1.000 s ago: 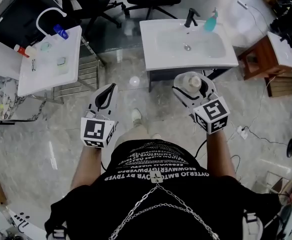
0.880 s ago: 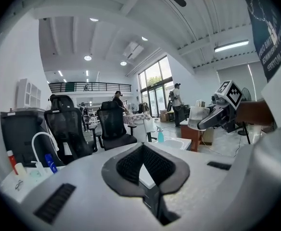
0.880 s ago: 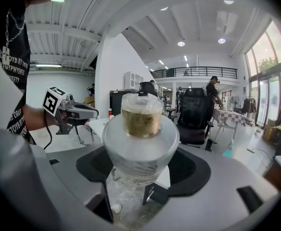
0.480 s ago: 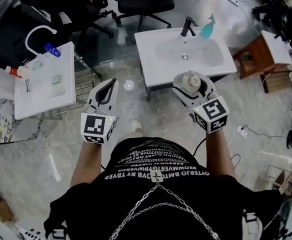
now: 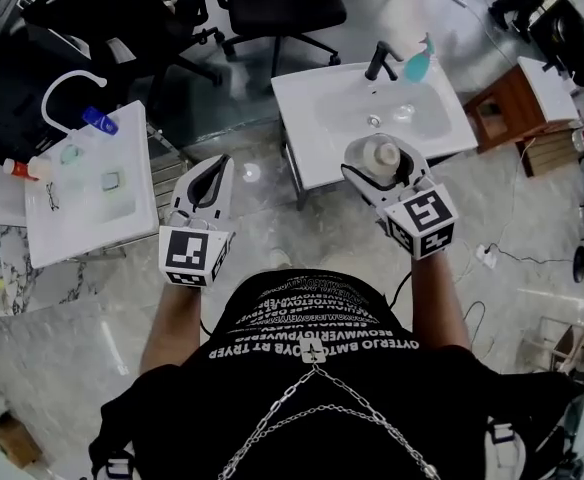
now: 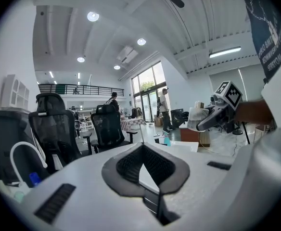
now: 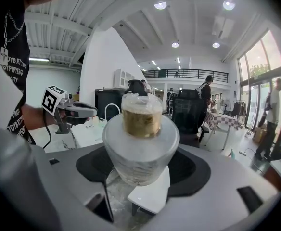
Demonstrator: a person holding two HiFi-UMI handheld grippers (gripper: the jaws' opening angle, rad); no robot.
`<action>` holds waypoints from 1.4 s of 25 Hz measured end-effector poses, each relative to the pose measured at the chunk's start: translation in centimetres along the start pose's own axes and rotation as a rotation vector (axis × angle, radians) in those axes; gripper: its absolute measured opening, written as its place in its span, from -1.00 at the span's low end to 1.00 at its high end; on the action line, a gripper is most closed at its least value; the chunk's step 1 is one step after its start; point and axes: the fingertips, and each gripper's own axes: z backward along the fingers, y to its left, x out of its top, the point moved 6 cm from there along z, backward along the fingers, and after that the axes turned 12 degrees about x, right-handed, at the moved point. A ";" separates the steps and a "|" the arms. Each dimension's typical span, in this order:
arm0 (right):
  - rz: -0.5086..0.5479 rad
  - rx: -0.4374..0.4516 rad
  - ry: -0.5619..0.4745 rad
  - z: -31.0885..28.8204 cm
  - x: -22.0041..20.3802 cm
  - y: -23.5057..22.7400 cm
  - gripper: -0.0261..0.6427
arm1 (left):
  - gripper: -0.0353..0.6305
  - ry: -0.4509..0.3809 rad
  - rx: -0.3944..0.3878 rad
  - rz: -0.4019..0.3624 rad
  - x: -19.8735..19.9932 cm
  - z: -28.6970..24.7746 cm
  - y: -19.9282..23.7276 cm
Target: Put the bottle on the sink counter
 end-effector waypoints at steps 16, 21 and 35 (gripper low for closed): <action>-0.023 0.105 0.133 -8.8 -5.9 -3.7 0.06 | -0.88 0.095 0.044 0.035 -3.0 -4.1 2.0; -0.026 0.154 0.169 -12.2 -9.0 -6.0 0.06 | -0.88 0.140 0.095 0.038 -3.7 -6.5 2.8; -0.050 0.267 0.337 -20.4 -20.5 -9.2 0.06 | -0.88 0.223 0.154 0.031 -5.1 -11.4 3.2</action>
